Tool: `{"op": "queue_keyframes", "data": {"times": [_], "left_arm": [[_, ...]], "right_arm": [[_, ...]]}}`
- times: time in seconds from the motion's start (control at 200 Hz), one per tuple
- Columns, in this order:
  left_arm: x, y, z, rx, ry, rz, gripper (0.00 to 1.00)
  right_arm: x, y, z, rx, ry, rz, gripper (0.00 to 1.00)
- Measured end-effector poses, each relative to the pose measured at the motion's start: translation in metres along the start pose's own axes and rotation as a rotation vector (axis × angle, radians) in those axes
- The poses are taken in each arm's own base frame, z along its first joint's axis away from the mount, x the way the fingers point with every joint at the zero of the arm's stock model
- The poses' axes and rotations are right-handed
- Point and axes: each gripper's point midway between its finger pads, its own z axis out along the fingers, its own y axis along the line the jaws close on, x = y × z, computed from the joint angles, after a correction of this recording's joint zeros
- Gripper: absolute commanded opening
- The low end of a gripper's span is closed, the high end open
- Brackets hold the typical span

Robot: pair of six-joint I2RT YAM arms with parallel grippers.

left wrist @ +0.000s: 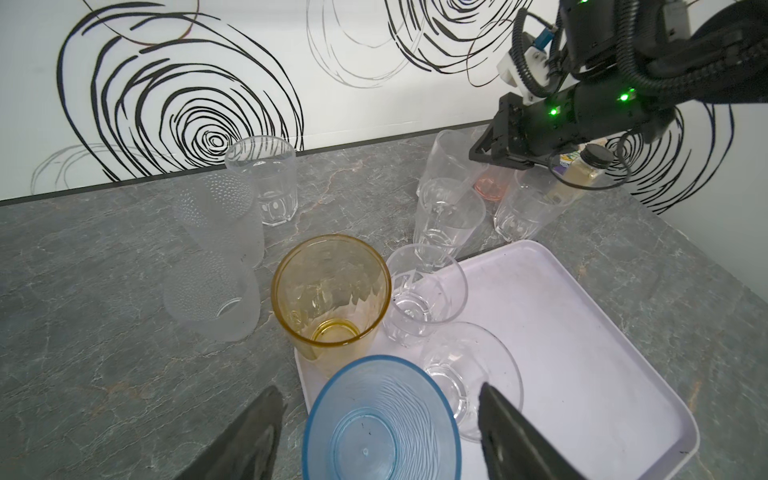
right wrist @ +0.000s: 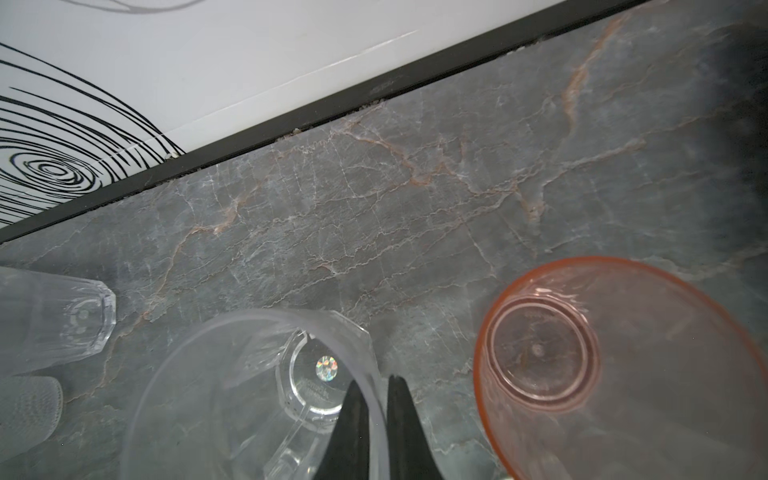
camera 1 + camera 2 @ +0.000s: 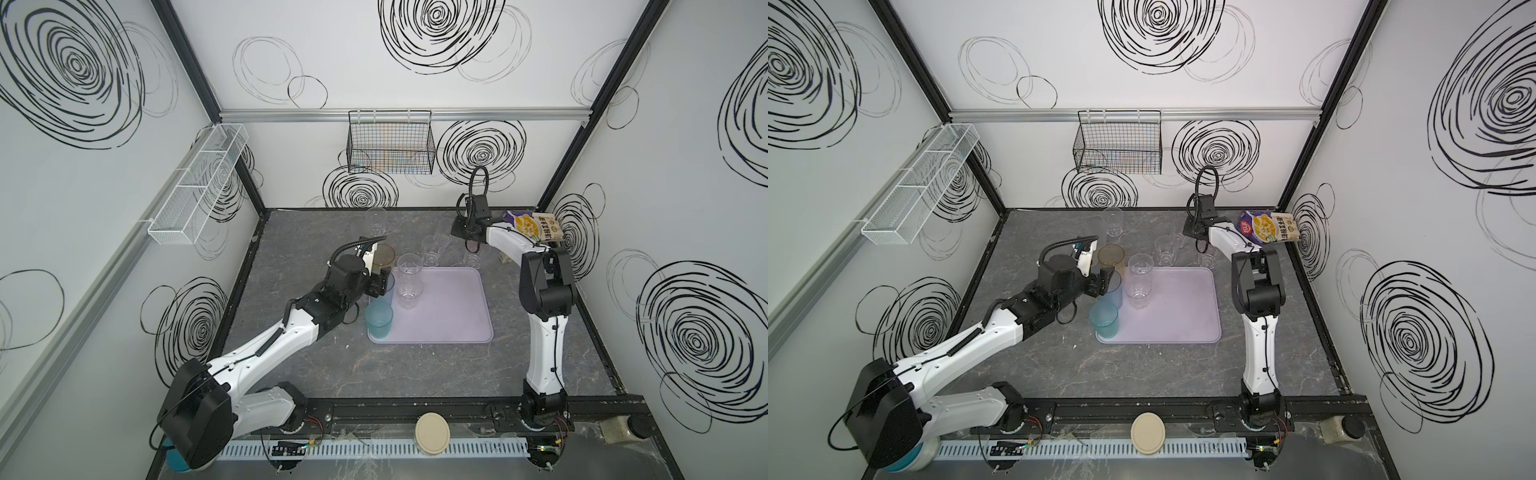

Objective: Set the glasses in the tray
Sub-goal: 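Grasp the clear glass by its rim with the right gripper and lift, then carry the clear glass over the tray and lower it beside the others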

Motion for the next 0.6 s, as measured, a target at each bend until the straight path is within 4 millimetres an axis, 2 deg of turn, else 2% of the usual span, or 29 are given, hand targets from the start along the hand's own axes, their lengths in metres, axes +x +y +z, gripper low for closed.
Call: {"op": "queue_keyframes", "data": {"times": [0.05, 0.12, 0.16, 0.21, 0.34, 0.4, 0.465, 0.51, 0.57, 0.6], "left_arm": [[-0.001, 0.003, -0.001, -0.012, -0.006, -0.003, 0.77], [-0.004, 0.009, -0.004, -0.033, -0.018, -0.007, 0.78], [-0.006, 0.013, -0.005, -0.049, -0.025, -0.010, 0.78], [-0.008, 0.017, -0.008, -0.065, -0.036, -0.015, 0.85], [-0.018, 0.038, -0.016, -0.129, -0.072, -0.061, 0.86], [-0.022, 0.048, -0.023, -0.167, -0.084, -0.074, 0.86], [-0.030, 0.057, -0.031, -0.206, -0.098, -0.074, 0.87], [-0.036, 0.060, -0.036, -0.225, -0.111, -0.067, 0.87], [-0.042, 0.064, -0.045, -0.251, -0.131, -0.053, 0.95], [-0.043, 0.067, -0.049, -0.267, -0.140, -0.044, 1.00]], "right_arm": [[-0.009, 0.003, -0.013, -0.007, -0.024, 0.000, 0.00], [-0.024, 0.009, -0.042, -0.024, -0.073, 0.001, 0.00], [-0.033, 0.013, -0.064, -0.038, -0.112, 0.002, 0.00], [-0.043, 0.018, -0.091, -0.057, -0.155, 0.002, 0.00], [-0.054, 0.025, -0.154, -0.099, -0.257, 0.001, 0.00], [-0.045, 0.027, -0.174, -0.111, -0.275, -0.010, 0.00], [-0.024, 0.028, -0.187, -0.114, -0.267, -0.037, 0.00], [-0.002, 0.030, -0.191, -0.112, -0.247, -0.064, 0.00], [0.031, 0.031, -0.193, -0.110, -0.203, -0.102, 0.00], [0.054, 0.031, -0.192, -0.111, -0.166, -0.126, 0.00]]}}
